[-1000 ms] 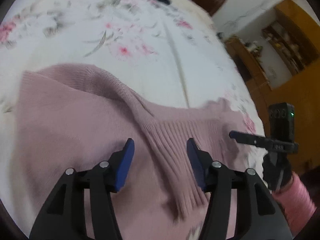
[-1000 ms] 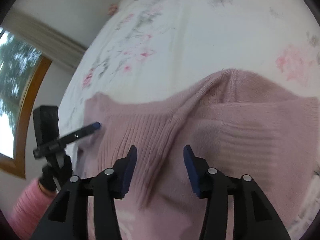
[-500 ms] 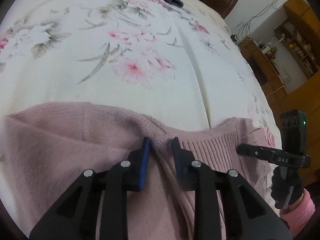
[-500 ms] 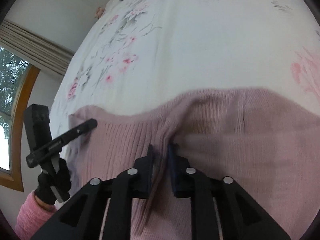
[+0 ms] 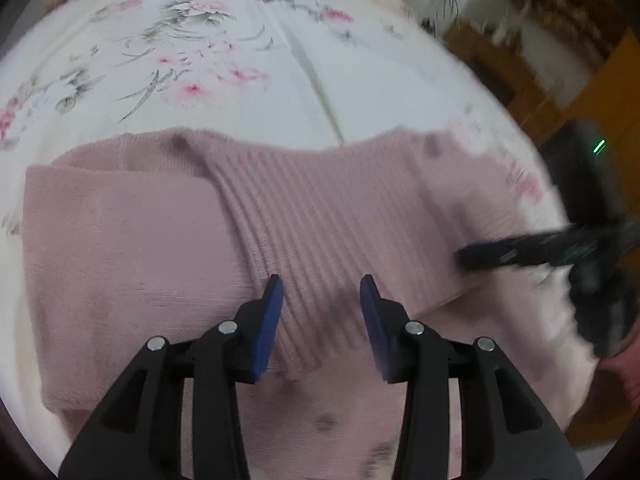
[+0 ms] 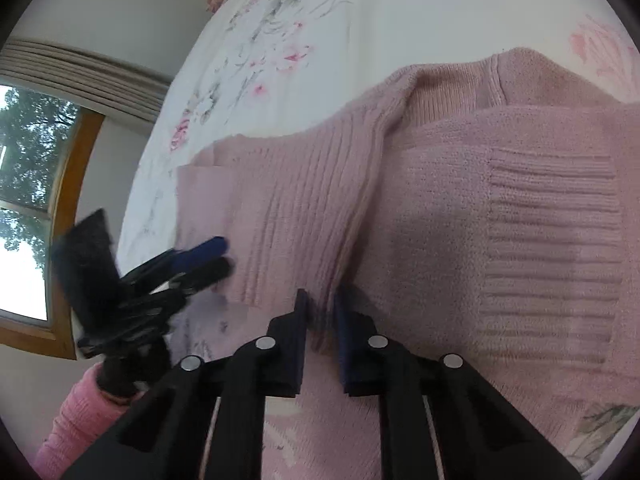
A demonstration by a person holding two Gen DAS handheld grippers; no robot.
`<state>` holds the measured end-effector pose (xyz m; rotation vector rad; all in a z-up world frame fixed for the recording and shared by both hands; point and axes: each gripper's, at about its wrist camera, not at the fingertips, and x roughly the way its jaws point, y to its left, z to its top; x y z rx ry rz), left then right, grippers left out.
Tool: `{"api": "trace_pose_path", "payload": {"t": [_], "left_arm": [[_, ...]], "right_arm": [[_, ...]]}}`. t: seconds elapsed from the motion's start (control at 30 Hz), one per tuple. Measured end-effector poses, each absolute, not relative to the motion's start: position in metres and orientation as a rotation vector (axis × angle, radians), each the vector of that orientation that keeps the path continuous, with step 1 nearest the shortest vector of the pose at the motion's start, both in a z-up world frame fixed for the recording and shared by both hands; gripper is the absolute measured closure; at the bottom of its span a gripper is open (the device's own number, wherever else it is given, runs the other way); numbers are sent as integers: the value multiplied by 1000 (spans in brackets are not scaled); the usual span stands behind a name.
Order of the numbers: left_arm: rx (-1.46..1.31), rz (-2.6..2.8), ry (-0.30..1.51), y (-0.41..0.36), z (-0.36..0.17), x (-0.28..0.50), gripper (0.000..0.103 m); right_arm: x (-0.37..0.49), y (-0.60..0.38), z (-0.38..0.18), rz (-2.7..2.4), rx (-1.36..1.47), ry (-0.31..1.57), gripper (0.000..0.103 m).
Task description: Fold small clothes
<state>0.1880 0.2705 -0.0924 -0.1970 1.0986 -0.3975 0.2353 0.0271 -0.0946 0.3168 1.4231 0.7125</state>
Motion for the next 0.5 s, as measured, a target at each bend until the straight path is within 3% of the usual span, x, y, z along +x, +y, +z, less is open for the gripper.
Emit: {"api": "trace_pose_path", "payload": {"t": [0.37,0.47,0.5], "left_arm": [[-224,-416,1106,283,-101,186,65],[-302,-368,1114,291,-95,181,64],[-322,-347,1119,293,-90,174,57]], "right_arm": [[226,20,-119,670,273,1440,94],[224,22,-112,668,261,1420,91],[219,17,-104,647,280,1409,82]]}}
